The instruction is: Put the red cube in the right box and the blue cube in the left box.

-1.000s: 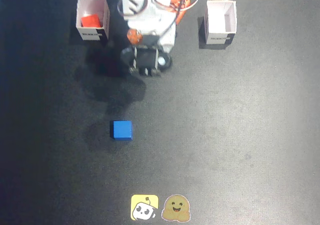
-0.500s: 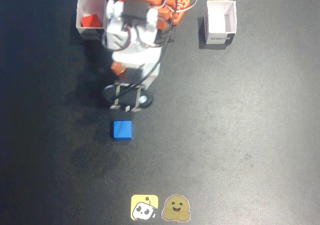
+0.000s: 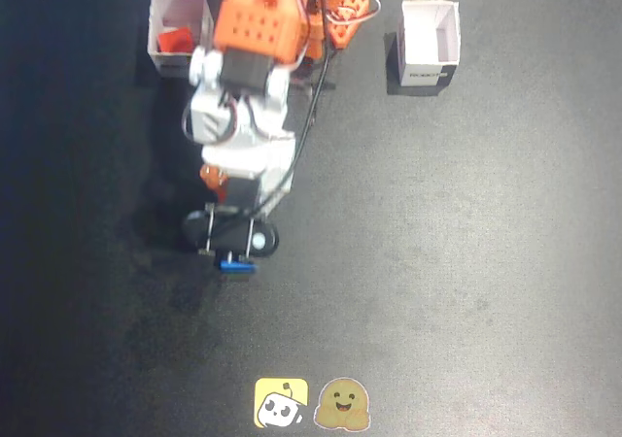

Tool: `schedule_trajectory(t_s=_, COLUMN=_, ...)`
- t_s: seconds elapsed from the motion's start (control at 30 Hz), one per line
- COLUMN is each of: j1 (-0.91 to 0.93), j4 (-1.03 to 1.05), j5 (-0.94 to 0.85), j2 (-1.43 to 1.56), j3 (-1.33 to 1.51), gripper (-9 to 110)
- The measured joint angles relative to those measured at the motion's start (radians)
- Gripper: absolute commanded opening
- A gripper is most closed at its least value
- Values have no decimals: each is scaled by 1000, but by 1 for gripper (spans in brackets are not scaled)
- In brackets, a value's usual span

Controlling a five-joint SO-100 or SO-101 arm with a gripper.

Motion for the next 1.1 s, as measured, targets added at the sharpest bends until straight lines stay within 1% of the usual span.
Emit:
schedule_trajectory(t_s=0.23, j1=0, j4=-11, j5=-21, j2=-121, j3=-92, gripper=17)
schedule_trajectory(t_s=1.1, j1=-25, j4=-52, j5=-61, j2=-328, j3=-186, gripper=20)
